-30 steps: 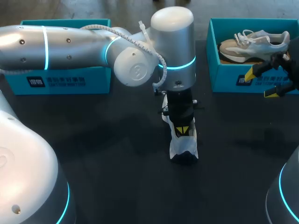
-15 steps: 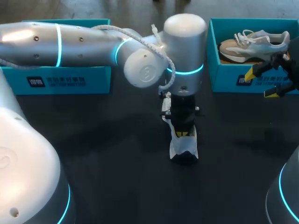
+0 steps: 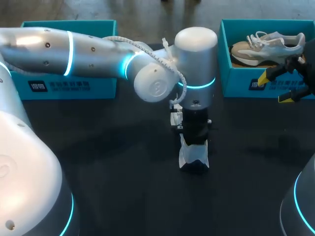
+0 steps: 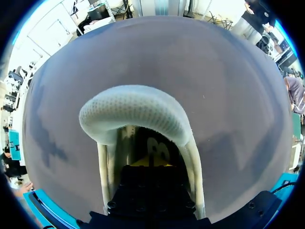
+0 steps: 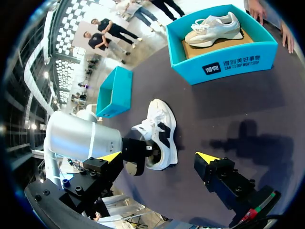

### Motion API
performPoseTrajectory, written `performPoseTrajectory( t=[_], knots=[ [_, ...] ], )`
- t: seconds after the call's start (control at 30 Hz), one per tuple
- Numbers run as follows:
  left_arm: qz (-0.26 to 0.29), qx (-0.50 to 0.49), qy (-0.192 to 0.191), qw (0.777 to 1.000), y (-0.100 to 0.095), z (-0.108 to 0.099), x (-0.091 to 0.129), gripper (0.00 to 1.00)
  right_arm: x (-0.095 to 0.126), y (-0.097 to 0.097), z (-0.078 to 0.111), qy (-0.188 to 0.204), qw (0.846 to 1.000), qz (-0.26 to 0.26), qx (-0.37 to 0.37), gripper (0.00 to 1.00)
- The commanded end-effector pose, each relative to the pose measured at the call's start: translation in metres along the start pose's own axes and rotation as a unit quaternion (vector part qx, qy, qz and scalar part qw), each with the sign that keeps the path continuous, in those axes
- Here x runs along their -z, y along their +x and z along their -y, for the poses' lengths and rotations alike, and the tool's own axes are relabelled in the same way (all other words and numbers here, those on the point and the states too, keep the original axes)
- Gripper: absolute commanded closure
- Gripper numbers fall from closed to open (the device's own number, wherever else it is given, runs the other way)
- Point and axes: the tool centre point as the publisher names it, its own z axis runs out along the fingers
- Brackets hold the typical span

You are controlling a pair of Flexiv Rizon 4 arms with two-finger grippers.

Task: Take the shoe out of the shoebox, open the shoe tongue, remove and reinsert the insole, then place the shoe into the shoebox

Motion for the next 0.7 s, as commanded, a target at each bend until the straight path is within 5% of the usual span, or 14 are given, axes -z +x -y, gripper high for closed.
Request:
performPoseTrajectory(
  t=[0.03, 0.7],
  knots=[
    [0.012, 0.0, -0.01, 1.0, 0.006, 0.004, -0.001, 1.0, 0.0, 0.001, 0.0, 0.0, 1.0, 0.002, -0.001, 0.0],
    [0.031, 0.008, -0.029, 0.999, 0.001, -0.001, 0.057, 1.0, 0.0, 0.001, 0.0, 0.0, 1.0, 0.002, -0.001, 0.0]
  ],
)
